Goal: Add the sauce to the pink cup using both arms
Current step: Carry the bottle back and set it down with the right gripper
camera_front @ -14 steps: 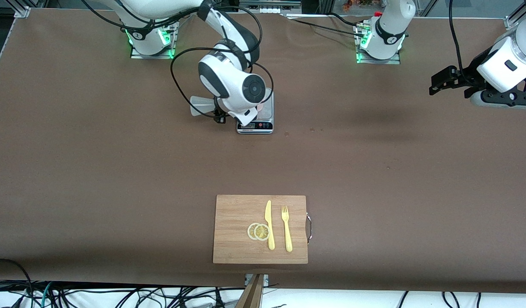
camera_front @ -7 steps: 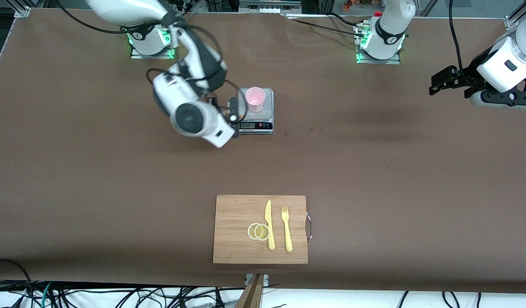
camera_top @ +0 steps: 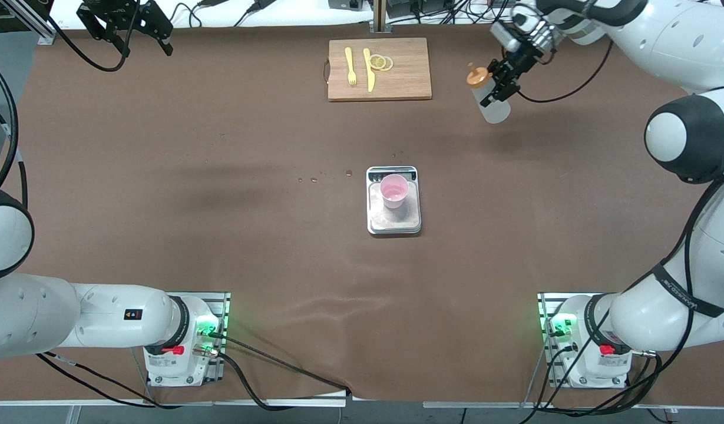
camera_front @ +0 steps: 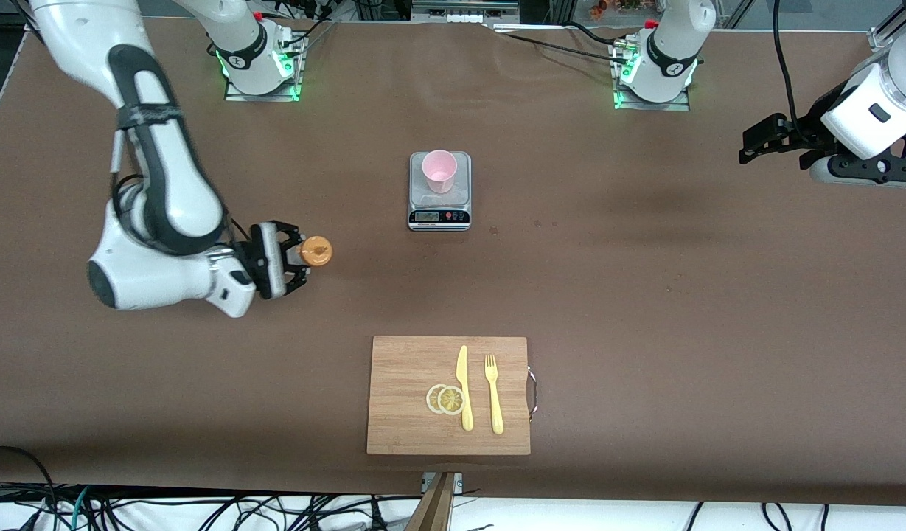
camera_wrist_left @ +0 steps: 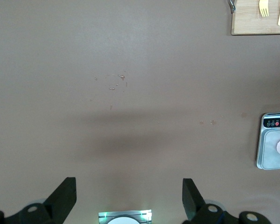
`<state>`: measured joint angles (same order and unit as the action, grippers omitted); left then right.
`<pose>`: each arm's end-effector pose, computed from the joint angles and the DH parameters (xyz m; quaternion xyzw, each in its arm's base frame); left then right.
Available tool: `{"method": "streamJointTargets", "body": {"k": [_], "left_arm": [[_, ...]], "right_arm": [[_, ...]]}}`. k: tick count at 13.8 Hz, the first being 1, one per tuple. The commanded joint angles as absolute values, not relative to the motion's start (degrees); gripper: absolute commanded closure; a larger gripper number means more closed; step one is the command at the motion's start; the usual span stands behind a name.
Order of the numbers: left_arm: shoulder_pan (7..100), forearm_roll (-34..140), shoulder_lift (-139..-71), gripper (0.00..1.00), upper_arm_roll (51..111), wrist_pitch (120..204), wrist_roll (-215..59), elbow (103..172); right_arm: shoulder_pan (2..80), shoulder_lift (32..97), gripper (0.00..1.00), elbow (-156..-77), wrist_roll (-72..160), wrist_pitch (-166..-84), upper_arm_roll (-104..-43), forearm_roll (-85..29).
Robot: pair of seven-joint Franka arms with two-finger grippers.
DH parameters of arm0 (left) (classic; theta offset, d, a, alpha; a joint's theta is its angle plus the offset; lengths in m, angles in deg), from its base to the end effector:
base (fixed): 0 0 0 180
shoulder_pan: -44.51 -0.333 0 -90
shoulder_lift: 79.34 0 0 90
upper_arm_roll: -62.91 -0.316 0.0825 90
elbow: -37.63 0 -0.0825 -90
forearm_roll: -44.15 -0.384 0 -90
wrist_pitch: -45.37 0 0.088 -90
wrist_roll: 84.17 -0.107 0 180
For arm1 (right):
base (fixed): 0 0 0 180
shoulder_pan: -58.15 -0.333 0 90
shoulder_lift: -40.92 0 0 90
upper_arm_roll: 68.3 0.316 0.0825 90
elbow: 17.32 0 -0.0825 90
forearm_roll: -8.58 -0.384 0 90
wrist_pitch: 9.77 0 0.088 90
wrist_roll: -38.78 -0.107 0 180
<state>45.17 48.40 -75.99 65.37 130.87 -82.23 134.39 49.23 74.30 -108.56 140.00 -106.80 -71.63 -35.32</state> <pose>0.5233 -0.0376 0.5950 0.9969 -0.0105 -0.0705 0.0328 0.6386 0.1338 0.2860 -0.6466 -0.6495 -0.0995 0.3875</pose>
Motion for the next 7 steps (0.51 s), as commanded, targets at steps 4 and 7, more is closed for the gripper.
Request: {"method": "streamJointTargets", "body": {"k": [4,7], "left_arm": [[45.4,47.3,-76.0,0.00,65.5,130.5,-82.6,134.0],[45.4,47.3,-76.0,0.00,65.5,130.5,-82.6,134.0]], "right_arm": [[55.2,79.5,1.00,-113.9,164.3,-100.5,-74.9,-48.8],[56.7,80.9,1.00,-117.8,173.1,-100.5,-74.9,-49.5]]}}
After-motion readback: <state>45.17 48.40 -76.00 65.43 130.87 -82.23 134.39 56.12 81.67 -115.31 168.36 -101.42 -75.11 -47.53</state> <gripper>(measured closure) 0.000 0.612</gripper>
